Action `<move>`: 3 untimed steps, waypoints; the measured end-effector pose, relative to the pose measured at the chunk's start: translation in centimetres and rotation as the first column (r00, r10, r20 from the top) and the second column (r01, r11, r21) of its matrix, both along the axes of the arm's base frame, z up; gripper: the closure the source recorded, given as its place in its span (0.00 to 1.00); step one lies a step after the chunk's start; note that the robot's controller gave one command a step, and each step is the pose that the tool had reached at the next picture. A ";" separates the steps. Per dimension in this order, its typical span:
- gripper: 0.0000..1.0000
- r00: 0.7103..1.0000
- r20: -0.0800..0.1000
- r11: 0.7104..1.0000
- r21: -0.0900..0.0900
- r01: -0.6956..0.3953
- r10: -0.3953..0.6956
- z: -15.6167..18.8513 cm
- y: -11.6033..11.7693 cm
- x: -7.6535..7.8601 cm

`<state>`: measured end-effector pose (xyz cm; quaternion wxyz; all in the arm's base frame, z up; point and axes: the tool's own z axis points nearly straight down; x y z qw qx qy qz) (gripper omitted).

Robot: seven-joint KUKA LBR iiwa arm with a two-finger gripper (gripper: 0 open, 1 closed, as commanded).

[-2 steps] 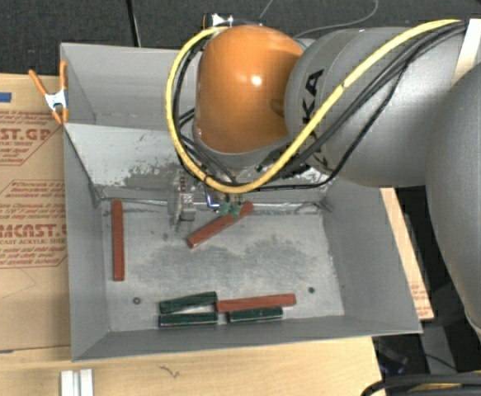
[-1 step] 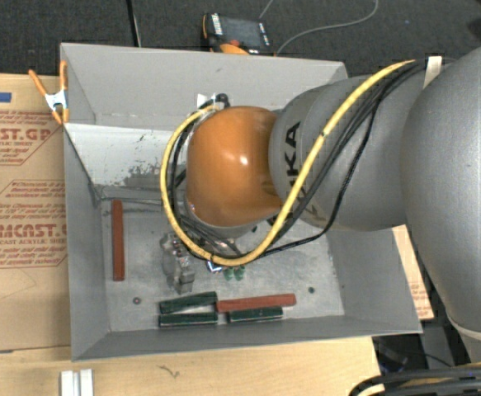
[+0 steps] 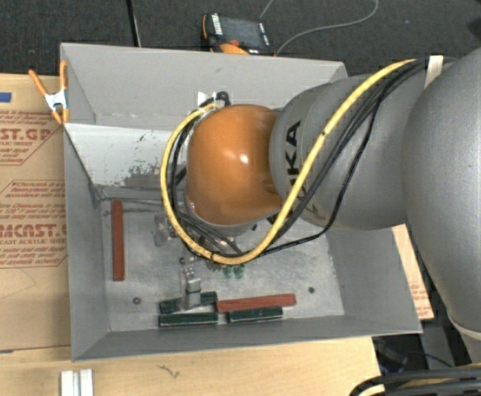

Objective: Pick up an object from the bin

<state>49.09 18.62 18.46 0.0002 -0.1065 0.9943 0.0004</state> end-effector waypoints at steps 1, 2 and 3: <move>0.00 0.992 0.002 0.992 -0.001 -0.126 0.126 -10.9 -4.9 -0.8; 1.00 0.992 0.004 0.992 0.000 -0.126 0.126 -10.5 -4.7 -0.7; 1.00 0.983 0.011 0.984 0.000 -0.181 0.181 2.3 -3.5 2.0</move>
Offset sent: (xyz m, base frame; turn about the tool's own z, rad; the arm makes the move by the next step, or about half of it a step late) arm -0.0088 -0.0471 -0.1063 -0.1284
